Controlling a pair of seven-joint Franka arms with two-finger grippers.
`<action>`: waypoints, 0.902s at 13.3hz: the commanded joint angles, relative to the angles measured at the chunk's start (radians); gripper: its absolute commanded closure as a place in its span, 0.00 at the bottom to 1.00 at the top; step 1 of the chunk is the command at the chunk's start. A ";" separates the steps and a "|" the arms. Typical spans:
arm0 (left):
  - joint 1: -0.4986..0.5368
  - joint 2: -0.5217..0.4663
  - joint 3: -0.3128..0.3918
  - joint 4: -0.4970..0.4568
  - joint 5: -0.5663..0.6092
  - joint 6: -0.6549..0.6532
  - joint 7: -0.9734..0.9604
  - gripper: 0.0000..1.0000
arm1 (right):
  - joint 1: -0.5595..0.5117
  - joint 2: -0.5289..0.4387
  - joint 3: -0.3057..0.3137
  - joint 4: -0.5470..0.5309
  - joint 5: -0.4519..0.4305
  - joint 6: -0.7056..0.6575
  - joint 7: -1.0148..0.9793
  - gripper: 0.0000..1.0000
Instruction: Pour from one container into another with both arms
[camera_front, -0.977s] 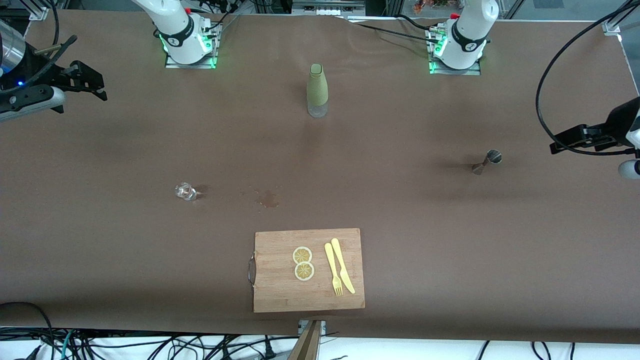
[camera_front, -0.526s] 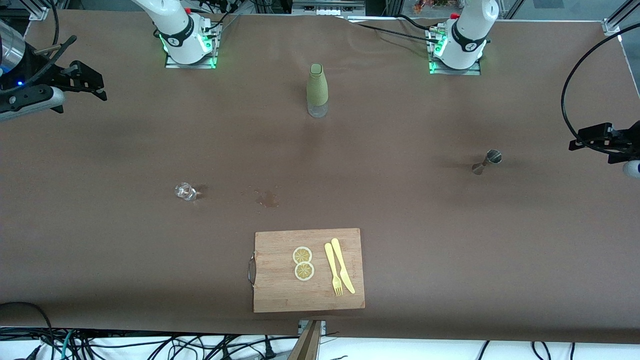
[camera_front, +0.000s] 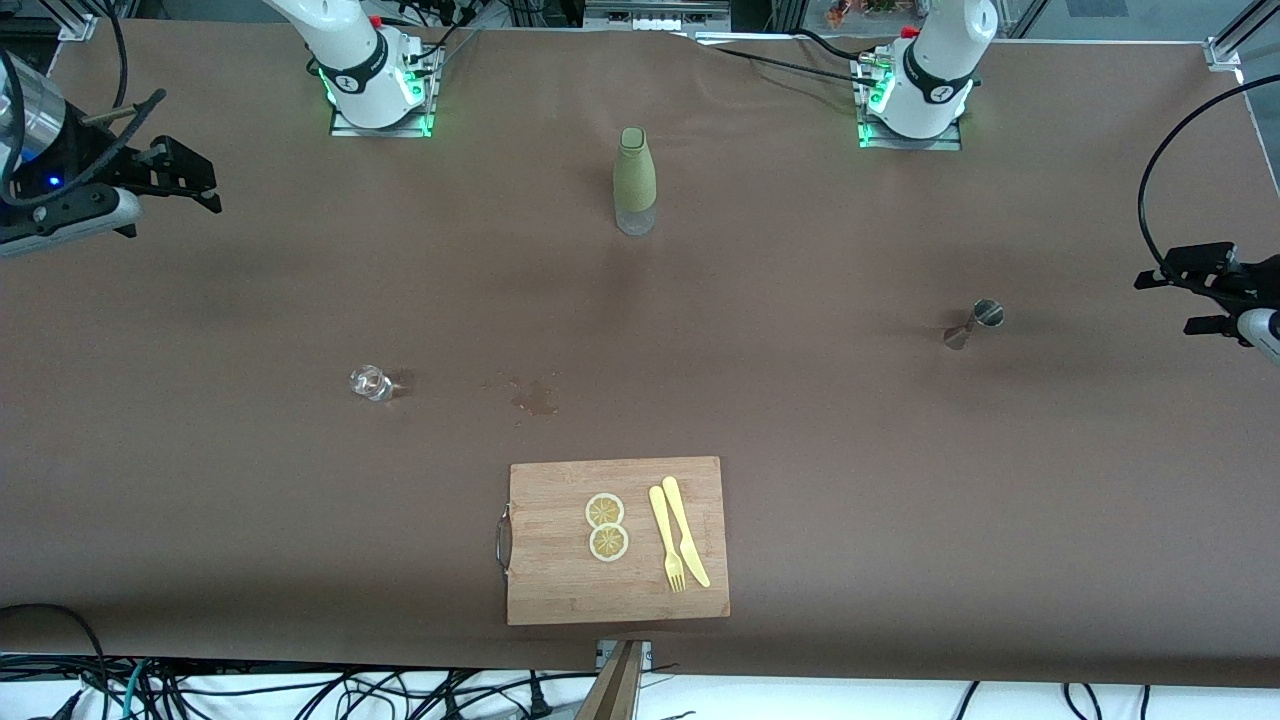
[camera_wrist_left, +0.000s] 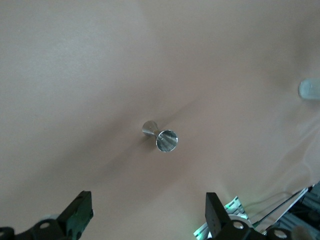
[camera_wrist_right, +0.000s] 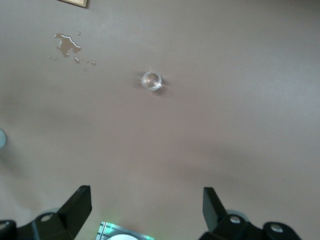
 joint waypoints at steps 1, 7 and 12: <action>0.002 0.019 0.023 -0.010 -0.028 0.003 0.165 0.00 | -0.007 -0.028 0.002 -0.062 0.017 0.062 0.003 0.01; 0.056 0.085 0.092 -0.092 -0.190 0.006 0.738 0.00 | -0.008 -0.020 0.002 -0.150 0.017 0.183 -0.317 0.01; 0.145 0.226 0.120 -0.189 -0.417 -0.001 1.160 0.00 | -0.056 0.055 0.002 -0.156 0.017 0.228 -0.626 0.01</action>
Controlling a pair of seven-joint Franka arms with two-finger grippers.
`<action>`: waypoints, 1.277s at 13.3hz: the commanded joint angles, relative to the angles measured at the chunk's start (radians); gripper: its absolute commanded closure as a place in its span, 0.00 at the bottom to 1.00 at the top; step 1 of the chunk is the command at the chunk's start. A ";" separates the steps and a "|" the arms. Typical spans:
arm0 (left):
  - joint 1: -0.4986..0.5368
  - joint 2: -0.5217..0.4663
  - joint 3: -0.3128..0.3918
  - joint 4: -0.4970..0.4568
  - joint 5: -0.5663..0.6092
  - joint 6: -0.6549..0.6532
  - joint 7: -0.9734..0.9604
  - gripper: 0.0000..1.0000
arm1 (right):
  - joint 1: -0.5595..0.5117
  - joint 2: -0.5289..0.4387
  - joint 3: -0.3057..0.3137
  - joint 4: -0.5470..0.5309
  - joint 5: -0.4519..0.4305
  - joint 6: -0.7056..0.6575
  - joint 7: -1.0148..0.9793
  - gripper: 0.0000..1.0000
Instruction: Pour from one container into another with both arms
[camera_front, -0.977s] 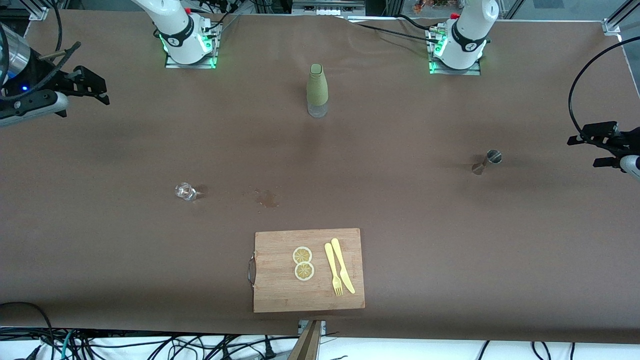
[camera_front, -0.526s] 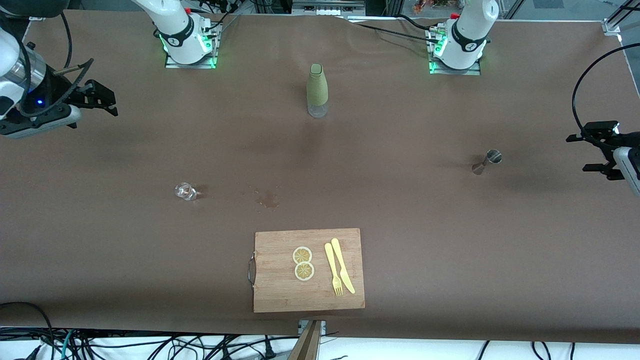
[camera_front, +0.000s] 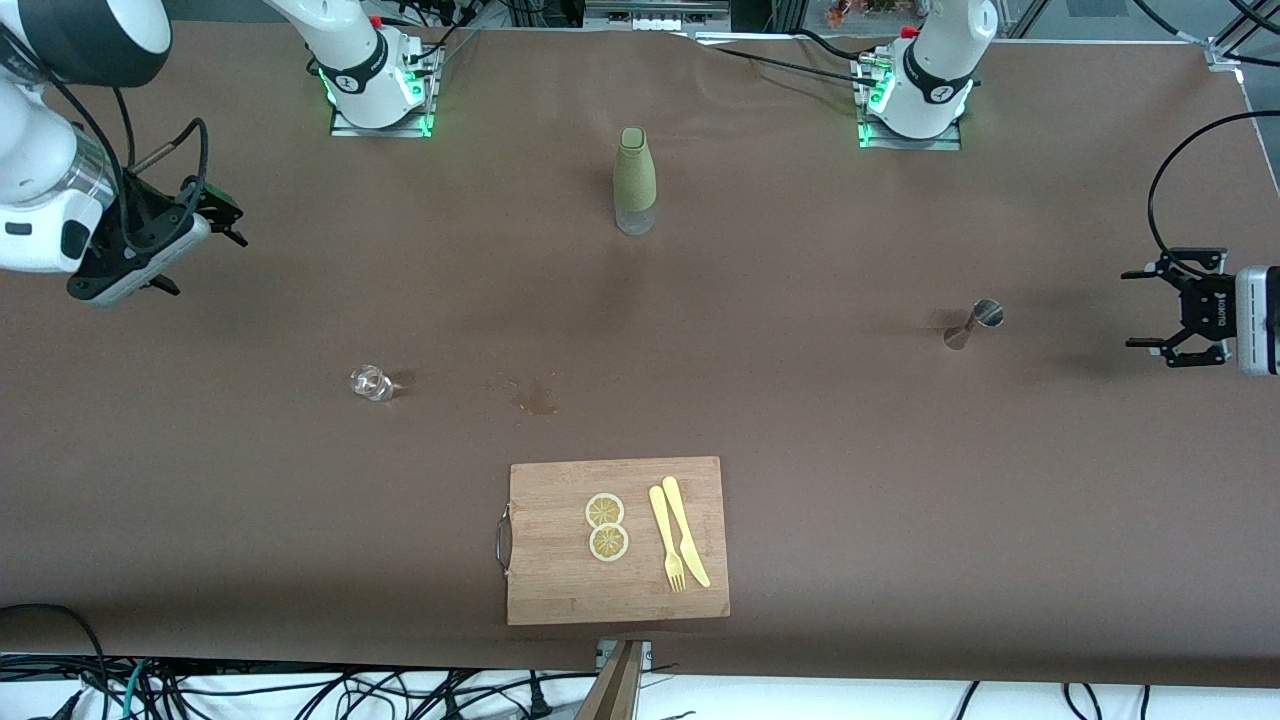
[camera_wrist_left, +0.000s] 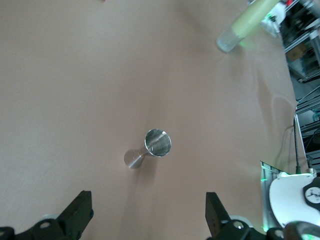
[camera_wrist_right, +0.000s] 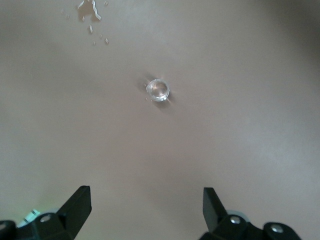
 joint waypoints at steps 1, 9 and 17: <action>0.036 0.081 0.006 -0.055 -0.128 -0.004 0.220 0.00 | -0.028 0.026 0.004 -0.007 0.017 0.018 -0.152 0.01; 0.108 0.236 0.005 -0.233 -0.415 -0.004 0.754 0.00 | -0.161 0.201 0.001 -0.004 0.304 0.023 -0.681 0.01; 0.111 0.379 -0.050 -0.244 -0.587 -0.042 1.012 0.00 | -0.258 0.493 -0.037 0.005 0.693 0.020 -1.339 0.01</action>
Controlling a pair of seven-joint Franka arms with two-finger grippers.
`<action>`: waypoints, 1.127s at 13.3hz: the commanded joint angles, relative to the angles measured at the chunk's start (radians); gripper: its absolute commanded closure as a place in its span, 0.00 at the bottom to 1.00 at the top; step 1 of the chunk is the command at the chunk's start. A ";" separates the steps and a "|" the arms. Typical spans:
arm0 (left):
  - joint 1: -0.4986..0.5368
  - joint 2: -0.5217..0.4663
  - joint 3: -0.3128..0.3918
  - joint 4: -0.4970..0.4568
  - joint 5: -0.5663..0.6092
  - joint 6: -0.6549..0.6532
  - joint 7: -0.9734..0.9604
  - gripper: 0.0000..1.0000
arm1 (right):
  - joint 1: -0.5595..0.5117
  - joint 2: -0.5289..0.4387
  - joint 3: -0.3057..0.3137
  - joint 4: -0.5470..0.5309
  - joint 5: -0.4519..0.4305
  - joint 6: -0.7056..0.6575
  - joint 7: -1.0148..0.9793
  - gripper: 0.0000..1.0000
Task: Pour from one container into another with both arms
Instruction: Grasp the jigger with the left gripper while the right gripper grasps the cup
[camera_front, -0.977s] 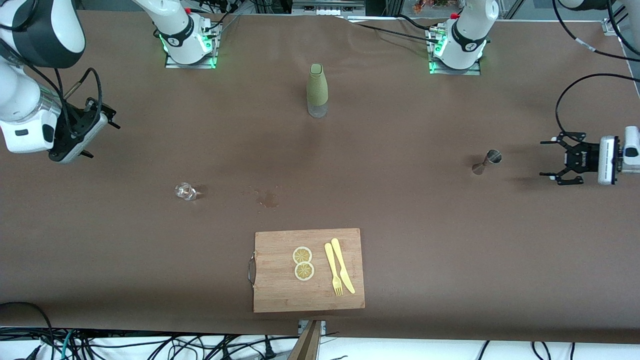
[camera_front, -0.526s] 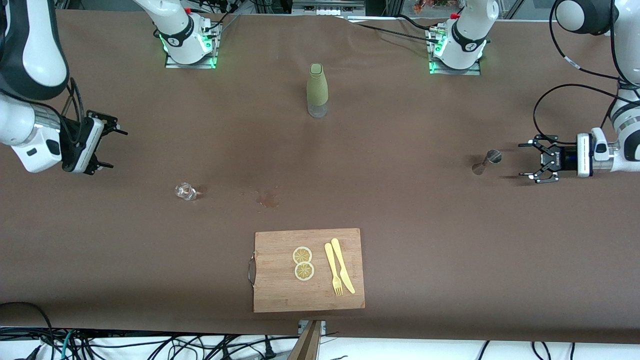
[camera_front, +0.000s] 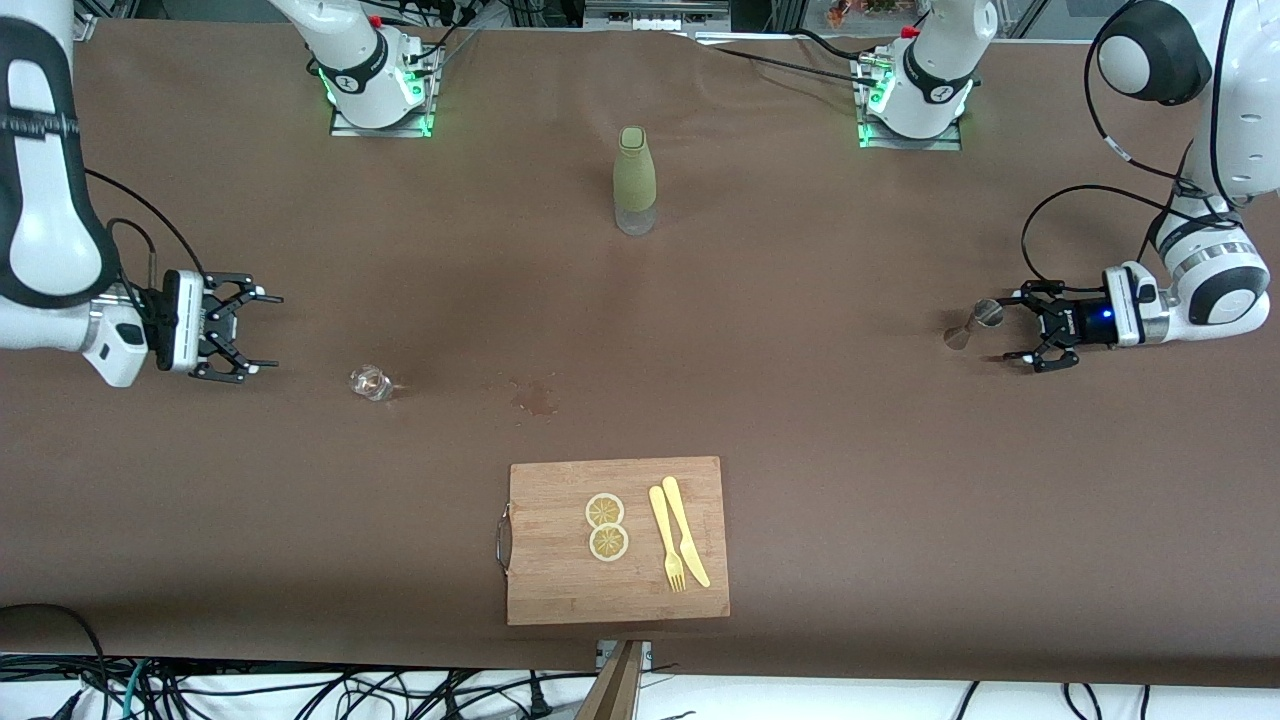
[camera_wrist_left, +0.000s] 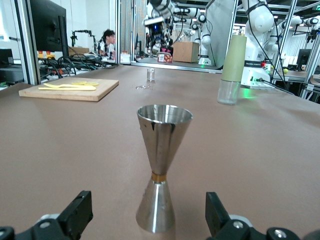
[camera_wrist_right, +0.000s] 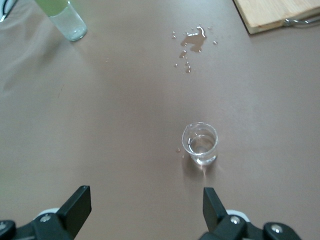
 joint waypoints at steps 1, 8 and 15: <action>0.004 0.050 -0.028 -0.008 -0.053 -0.017 0.214 0.00 | -0.021 0.087 0.005 0.029 0.099 -0.011 -0.156 0.01; 0.002 0.065 -0.048 -0.008 -0.057 -0.049 0.244 0.00 | -0.029 0.343 -0.004 0.210 0.277 -0.131 -0.418 0.01; 0.002 0.065 -0.048 -0.008 -0.044 -0.087 0.244 0.05 | -0.030 0.477 0.001 0.350 0.354 -0.205 -0.501 0.01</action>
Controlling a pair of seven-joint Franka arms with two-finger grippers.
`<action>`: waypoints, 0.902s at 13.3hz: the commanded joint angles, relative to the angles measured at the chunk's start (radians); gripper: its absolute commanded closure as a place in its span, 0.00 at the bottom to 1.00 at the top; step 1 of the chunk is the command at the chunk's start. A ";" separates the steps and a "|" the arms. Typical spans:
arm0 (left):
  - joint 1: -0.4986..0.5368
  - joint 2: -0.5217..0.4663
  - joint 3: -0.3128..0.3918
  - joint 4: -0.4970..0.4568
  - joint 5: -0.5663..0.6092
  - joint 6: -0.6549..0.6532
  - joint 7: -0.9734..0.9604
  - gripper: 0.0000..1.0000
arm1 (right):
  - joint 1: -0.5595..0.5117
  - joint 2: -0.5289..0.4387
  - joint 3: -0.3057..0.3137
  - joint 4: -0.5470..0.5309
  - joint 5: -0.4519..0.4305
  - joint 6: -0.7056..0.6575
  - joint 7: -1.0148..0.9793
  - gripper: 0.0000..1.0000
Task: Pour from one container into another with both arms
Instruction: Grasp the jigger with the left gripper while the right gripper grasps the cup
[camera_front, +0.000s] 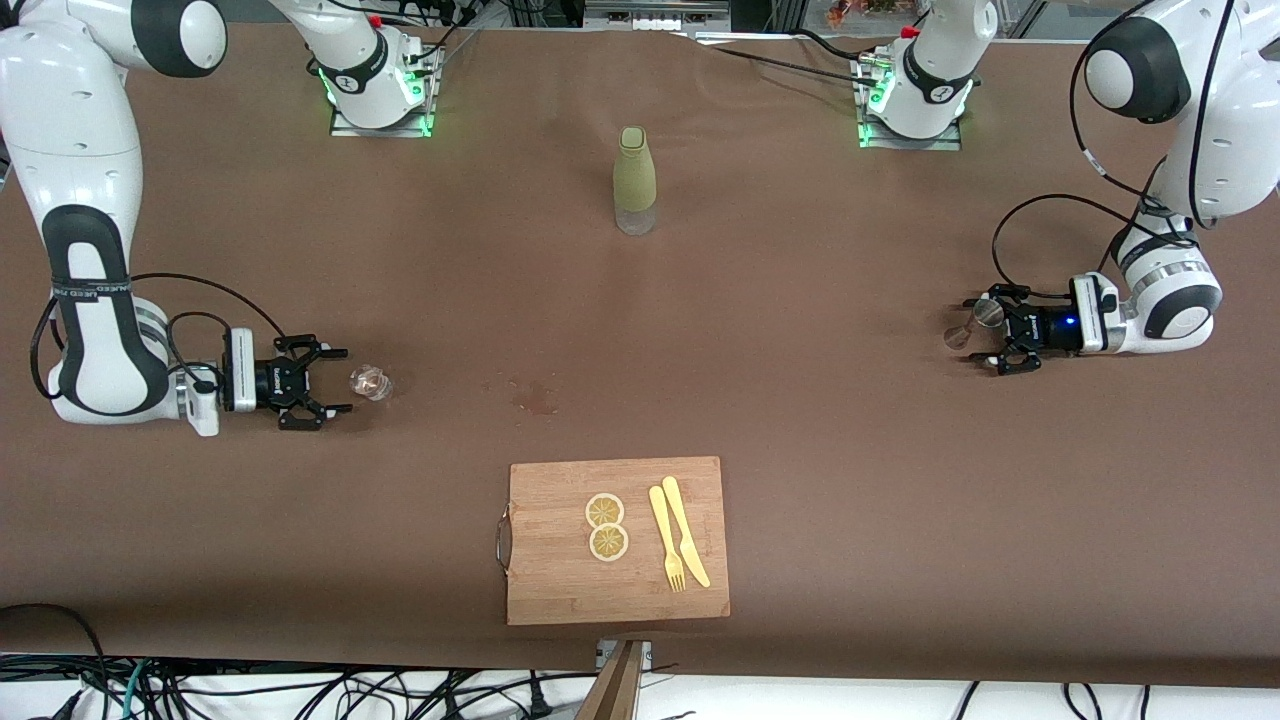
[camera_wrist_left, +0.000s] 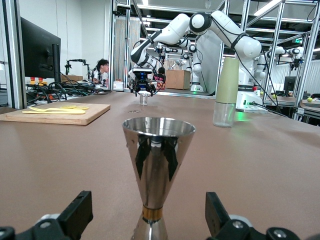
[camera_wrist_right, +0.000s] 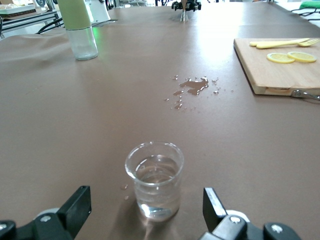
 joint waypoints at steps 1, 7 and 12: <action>0.001 0.009 0.009 -0.011 -0.006 -0.021 0.214 0.12 | -0.012 0.055 0.006 0.057 0.025 -0.030 -0.026 0.01; 0.004 0.013 0.012 -0.011 -0.003 -0.018 0.217 1.00 | -0.009 0.100 0.034 0.057 0.102 -0.030 -0.026 0.01; -0.005 0.045 0.007 0.001 -0.018 0.001 0.209 1.00 | -0.009 0.106 0.055 0.056 0.107 -0.030 -0.026 0.02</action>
